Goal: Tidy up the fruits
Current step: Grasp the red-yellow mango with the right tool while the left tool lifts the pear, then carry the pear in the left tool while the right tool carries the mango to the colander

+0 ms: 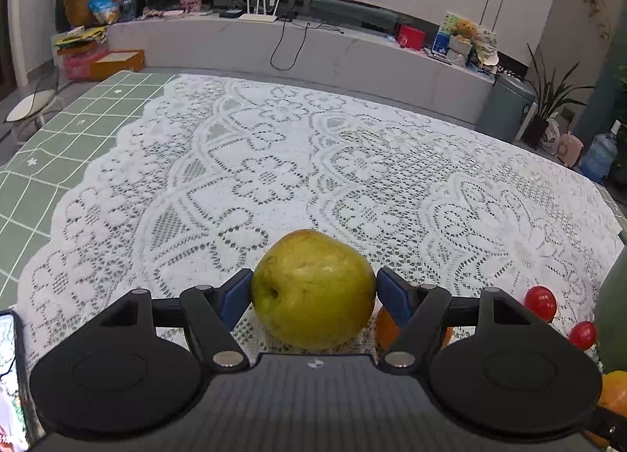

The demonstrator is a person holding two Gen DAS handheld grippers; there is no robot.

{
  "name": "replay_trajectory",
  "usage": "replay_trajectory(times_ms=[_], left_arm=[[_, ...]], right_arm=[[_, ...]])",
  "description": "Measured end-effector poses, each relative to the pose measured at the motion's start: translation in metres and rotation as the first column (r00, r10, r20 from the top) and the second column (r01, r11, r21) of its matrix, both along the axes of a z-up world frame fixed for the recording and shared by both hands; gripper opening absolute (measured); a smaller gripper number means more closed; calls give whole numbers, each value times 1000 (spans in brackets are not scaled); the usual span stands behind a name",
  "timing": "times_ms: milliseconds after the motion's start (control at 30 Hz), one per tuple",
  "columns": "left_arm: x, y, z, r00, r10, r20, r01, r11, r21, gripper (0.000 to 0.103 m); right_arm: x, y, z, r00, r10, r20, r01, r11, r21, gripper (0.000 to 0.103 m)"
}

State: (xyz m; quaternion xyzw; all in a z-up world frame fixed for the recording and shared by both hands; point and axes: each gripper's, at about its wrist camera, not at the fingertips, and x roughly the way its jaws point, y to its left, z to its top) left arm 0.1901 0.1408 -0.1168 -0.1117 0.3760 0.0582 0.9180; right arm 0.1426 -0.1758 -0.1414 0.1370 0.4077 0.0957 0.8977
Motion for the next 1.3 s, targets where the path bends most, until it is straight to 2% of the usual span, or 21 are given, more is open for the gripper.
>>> replay_trajectory(times_ms=[233,367,633,767,1000,1100,1200,1300], left_arm=[[4,-1,-5,1000,3,18,-3,1000,13,83],[3,0,-5,1000,-4,29,3,1000,10,79],[1,-1,-5,1000,-7,27,6,1000,14,78],[-3,-3,-2,1000,-1,25,0,999,52,78],[-23,-1,19,995,19,102,-24,998,52,78],[-35,-9,34,990,-29,137,21,998,56,78],[-49,-17,49,981,-77,179,80,997,-9,78],[-60,-33,67,968,-116,224,120,993,-6,78]], right_arm=[[-1,-1,-1,1000,-25,19,26,999,-45,64],[-2,-1,0,999,-22,23,23,998,-50,63],[-10,8,4,999,26,32,-24,996,-82,63],[-13,12,7,997,67,42,-63,994,-95,63],[-26,15,18,988,126,88,-117,989,-94,63],[-34,17,26,979,163,120,-151,983,-101,63],[-46,18,36,966,204,161,-184,974,-130,63],[-55,14,50,958,222,181,-200,971,-133,63]])
